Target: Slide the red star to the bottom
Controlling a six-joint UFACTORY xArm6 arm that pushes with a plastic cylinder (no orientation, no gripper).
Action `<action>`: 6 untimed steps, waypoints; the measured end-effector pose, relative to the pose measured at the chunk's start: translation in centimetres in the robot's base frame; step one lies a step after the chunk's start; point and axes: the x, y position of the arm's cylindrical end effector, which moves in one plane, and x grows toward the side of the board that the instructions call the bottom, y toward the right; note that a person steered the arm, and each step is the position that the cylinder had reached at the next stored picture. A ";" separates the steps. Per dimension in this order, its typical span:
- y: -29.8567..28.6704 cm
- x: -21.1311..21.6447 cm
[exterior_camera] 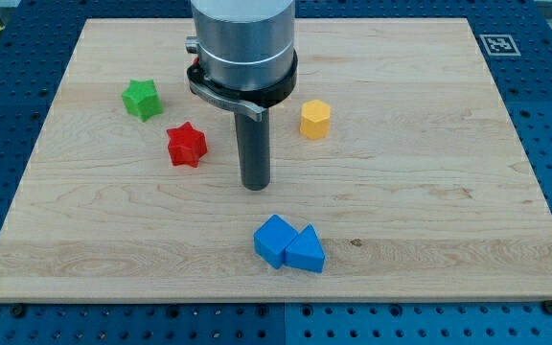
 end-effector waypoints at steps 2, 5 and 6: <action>-2.2 -5.1; -12.6 -5.3; -13.6 -3.4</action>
